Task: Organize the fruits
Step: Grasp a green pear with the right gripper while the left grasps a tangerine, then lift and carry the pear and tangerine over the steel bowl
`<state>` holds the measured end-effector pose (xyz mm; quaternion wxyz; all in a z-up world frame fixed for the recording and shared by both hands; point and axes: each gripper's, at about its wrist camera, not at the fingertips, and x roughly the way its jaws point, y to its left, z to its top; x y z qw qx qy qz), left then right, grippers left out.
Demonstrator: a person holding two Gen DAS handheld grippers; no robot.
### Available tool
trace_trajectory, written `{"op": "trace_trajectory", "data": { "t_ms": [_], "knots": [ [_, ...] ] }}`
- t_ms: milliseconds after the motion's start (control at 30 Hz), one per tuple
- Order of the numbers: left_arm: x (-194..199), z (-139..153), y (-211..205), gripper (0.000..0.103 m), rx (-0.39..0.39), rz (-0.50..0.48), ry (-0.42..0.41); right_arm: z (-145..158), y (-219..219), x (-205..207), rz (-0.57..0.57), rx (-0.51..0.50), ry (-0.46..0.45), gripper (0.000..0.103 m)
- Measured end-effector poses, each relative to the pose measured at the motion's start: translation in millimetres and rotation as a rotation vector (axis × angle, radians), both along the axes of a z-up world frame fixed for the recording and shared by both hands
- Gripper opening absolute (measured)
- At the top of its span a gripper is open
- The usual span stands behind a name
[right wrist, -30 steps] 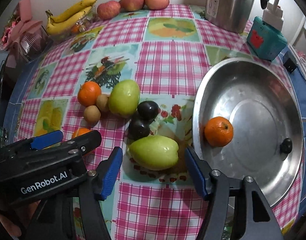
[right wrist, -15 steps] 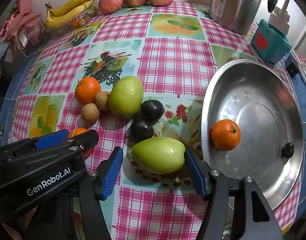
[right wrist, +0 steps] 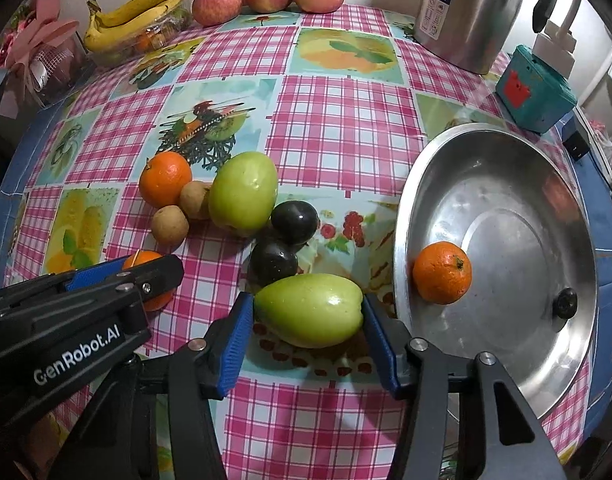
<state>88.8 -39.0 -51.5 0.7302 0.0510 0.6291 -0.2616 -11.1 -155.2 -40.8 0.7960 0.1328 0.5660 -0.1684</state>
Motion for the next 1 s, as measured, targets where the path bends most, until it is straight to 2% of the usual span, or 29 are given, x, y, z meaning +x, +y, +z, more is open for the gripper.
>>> {"op": "trace_trajectory", "data": {
  "t_ms": [267, 500, 800, 1000],
  "knots": [
    [7, 32, 9, 0.039, -0.051, 0.031, -0.078, 23, -6, -10, -0.019, 0.087, -0.104, 0.056],
    [9, 61, 12, 0.039, -0.076, 0.044, -0.154, 53, -13, -19, -0.035, 0.105, -0.192, 0.056],
    [-1, 75, 1, 0.039, -0.067, 0.025, -0.209, 56, -25, -28, -0.073, 0.12, -0.2, 0.056],
    [-16, 75, -20, 0.039, -0.049, -0.026, -0.22, 52, -56, -46, -0.168, 0.118, -0.186, 0.056]
  ]
}}
